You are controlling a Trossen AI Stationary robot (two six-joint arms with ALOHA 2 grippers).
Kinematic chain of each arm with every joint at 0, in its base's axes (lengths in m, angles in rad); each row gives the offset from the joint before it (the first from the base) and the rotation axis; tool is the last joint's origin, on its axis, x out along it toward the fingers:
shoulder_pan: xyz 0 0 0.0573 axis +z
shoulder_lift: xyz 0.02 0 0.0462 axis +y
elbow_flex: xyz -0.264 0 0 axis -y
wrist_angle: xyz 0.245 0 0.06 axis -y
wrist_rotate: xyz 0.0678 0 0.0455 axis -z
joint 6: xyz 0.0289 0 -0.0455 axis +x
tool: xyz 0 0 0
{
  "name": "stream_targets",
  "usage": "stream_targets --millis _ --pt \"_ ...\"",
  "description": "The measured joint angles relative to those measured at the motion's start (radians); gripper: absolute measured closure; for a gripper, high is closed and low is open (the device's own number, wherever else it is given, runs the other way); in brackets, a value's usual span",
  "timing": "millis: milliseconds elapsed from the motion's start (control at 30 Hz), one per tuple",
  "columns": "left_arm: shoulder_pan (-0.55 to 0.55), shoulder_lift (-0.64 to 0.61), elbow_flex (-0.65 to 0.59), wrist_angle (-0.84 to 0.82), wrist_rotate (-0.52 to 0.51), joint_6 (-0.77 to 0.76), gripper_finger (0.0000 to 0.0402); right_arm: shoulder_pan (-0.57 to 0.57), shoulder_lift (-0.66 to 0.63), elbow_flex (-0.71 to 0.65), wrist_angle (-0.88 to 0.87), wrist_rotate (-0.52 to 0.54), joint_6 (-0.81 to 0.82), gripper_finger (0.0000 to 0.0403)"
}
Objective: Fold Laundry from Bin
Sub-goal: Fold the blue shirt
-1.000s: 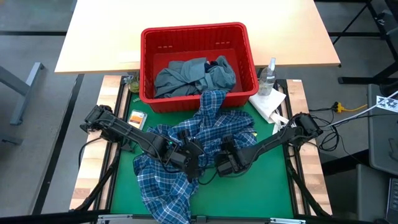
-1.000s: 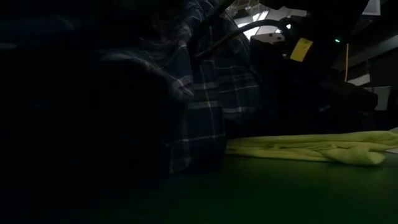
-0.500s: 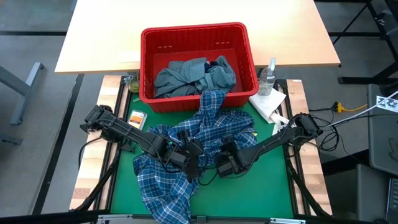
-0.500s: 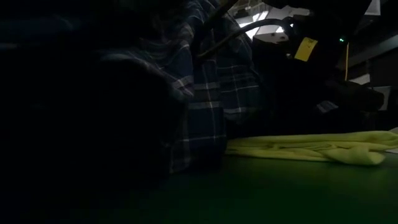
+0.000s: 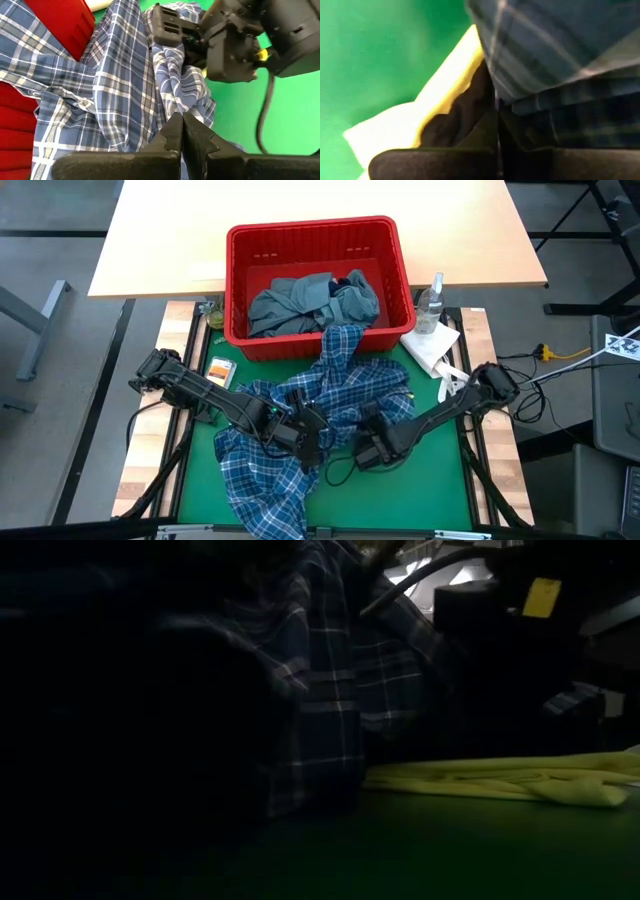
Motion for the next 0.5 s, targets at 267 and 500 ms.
stream_targets --millis 267,500 --pt "0.000 0.000 0.000 0.000 0.000 0.000 0.0402 0.041 0.000 0.000 -0.007 -0.027 0.001 0.0401" --pt "0.000 0.001 0.000 0.001 0.002 0.000 0.0402 0.064 0.000 0.000 -0.014 -0.076 -0.002 0.0400"
